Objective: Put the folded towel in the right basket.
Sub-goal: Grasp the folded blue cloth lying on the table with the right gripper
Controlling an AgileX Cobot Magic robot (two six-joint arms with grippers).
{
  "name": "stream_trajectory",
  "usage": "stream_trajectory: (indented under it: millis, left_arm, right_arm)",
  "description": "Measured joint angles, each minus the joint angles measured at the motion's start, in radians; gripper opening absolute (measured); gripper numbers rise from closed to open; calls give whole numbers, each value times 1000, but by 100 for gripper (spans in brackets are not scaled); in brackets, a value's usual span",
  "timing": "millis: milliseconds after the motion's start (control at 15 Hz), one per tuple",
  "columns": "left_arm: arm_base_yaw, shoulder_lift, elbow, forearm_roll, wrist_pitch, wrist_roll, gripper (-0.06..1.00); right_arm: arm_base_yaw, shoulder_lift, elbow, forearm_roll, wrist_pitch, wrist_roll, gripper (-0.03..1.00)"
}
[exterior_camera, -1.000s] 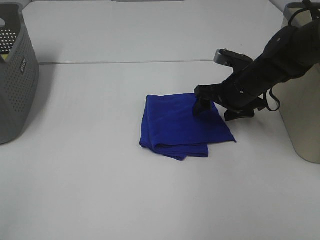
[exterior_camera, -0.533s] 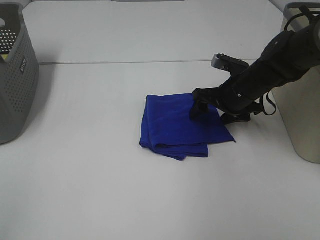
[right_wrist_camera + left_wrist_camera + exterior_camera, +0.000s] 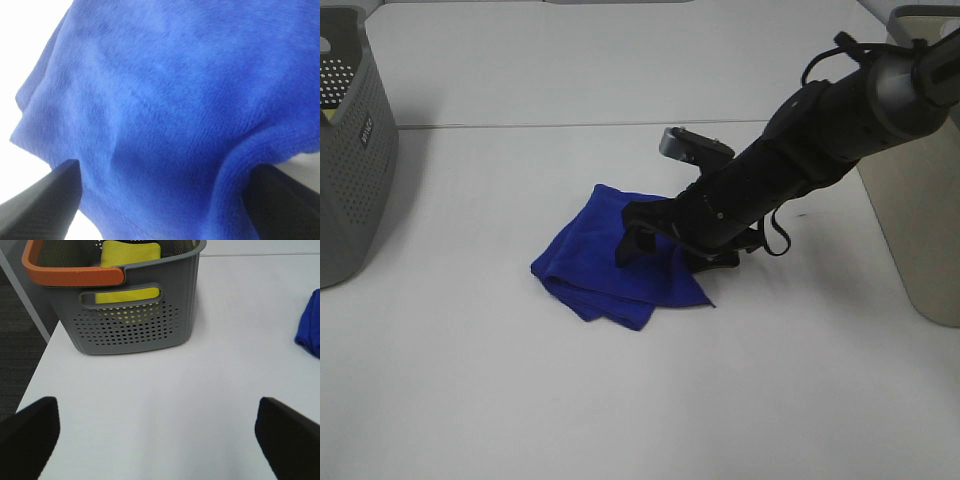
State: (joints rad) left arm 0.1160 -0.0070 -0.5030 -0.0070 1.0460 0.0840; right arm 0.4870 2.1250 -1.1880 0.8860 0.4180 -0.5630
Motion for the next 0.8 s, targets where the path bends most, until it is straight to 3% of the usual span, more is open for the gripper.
stream_trajectory:
  millis: [267, 400, 533, 667, 800]
  left_arm:
    - [0, 0, 0, 0, 0, 0, 99]
    - [0, 0, 0, 0, 0, 0, 99]
    - [0, 0, 0, 1, 0, 0, 99]
    - [0, 0, 0, 1, 0, 0, 99]
    - [0, 0, 0, 1, 0, 0, 99]
  right_arm:
    - [62, 31, -12, 9, -58, 41, 78]
    - [59, 45, -15, -5, -65, 87, 66]
    - [59, 52, -17, -22, -76, 111, 46]
    - [59, 58, -17, -32, -70, 117, 16]
    - [59, 58, -17, -44, -65, 127, 2]
